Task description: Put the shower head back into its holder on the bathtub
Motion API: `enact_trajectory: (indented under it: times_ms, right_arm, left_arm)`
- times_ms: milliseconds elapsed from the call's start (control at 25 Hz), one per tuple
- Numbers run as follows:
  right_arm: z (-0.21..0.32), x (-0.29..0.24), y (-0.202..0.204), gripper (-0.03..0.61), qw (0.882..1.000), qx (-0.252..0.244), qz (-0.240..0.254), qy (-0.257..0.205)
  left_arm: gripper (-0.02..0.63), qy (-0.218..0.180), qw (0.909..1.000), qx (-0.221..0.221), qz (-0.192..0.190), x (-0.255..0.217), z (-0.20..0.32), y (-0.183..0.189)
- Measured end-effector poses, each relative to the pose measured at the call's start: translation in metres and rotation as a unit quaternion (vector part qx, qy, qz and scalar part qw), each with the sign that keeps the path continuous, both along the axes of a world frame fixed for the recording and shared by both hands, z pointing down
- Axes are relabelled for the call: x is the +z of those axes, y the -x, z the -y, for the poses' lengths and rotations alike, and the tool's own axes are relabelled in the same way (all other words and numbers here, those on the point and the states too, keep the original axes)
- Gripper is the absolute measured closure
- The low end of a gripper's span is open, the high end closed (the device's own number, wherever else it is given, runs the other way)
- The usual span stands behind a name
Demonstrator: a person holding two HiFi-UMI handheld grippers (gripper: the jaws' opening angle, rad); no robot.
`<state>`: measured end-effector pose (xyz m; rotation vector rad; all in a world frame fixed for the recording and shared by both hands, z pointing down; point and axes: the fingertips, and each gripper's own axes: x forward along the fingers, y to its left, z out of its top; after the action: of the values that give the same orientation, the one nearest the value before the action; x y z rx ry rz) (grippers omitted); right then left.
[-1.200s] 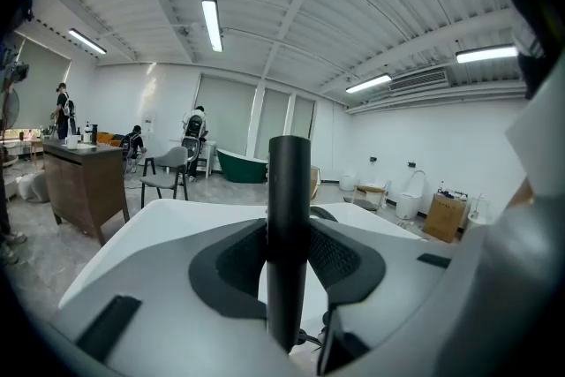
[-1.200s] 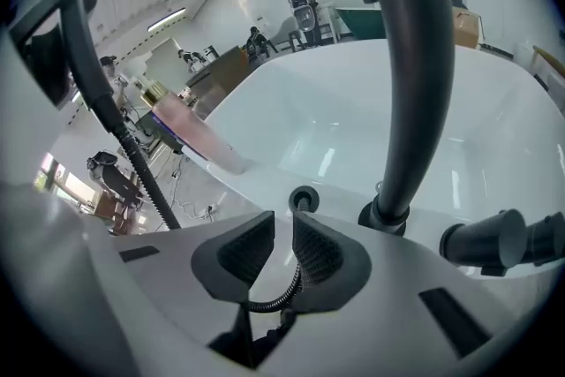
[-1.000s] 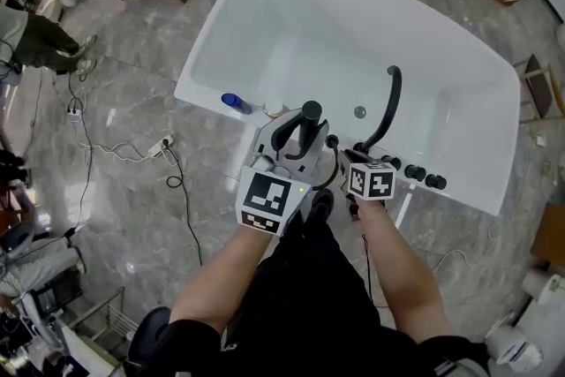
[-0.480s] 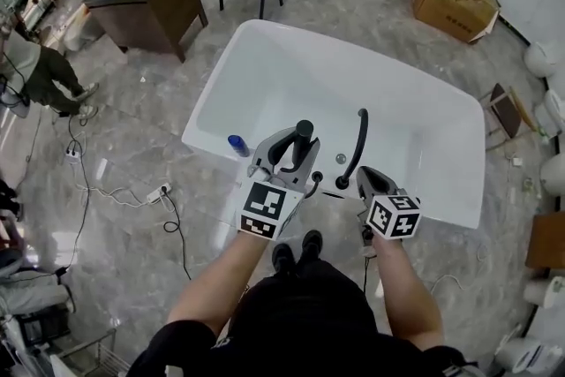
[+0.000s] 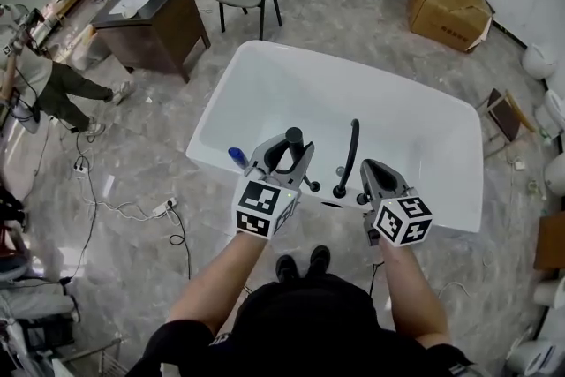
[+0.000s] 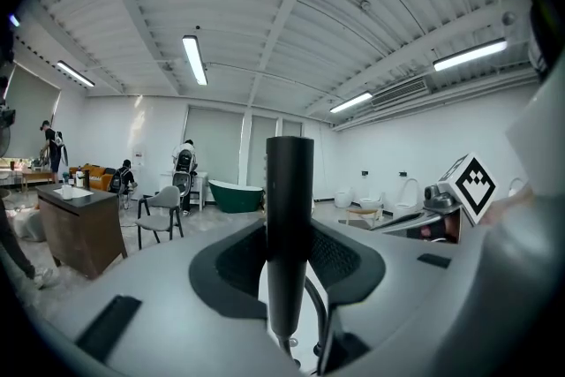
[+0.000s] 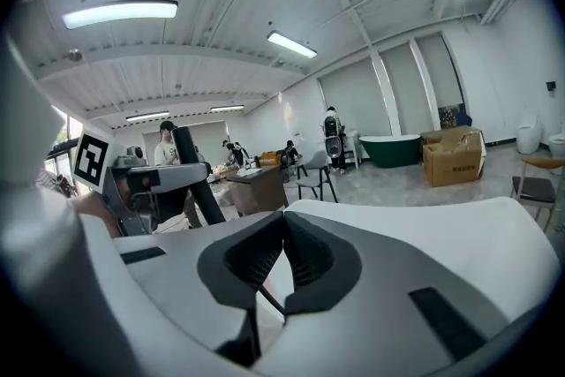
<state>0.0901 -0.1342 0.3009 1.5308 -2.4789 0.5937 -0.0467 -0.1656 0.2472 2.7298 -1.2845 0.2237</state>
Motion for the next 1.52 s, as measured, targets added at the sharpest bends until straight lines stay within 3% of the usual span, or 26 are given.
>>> enact_trajectory:
  times_ms: [240,400,720,960,1160,1520]
  right_arm:
    - [0.002,-0.014,-0.034,0.563,1.0,-0.007,-0.004,-0.02]
    - [0.0,-0.01,-0.056,0.563,1.0,0.004,0.004,-0.016]
    - [-0.003,0.016,-0.1,0.563,0.999,0.037,0.007,0.002]
    - [0.005,0.051,-0.109,0.564,0.999,0.04,0.008,0.017]
    - [0.006,0.101,-0.095,0.563,0.999,0.026,0.023,0.042]
    - [0.011,0.185,-0.073,0.563,0.997,0.001,0.03,0.064]
  left_arm:
    - [0.472,-0.01,0.9998,0.005,-0.014,-0.02,0.009,-0.03]
    - [0.472,0.012,0.9992,0.032,-0.02,-0.007,0.014,-0.058]
    - [0.472,0.034,0.9979,0.049,0.023,0.051,0.026,-0.096]
    - [0.471,0.069,0.9962,0.048,0.025,0.121,0.042,-0.105]
    - [0.471,0.106,0.9927,0.047,0.033,0.197,0.046,-0.106]
    - [0.471,0.136,0.9893,0.033,0.041,0.305,0.054,-0.095]
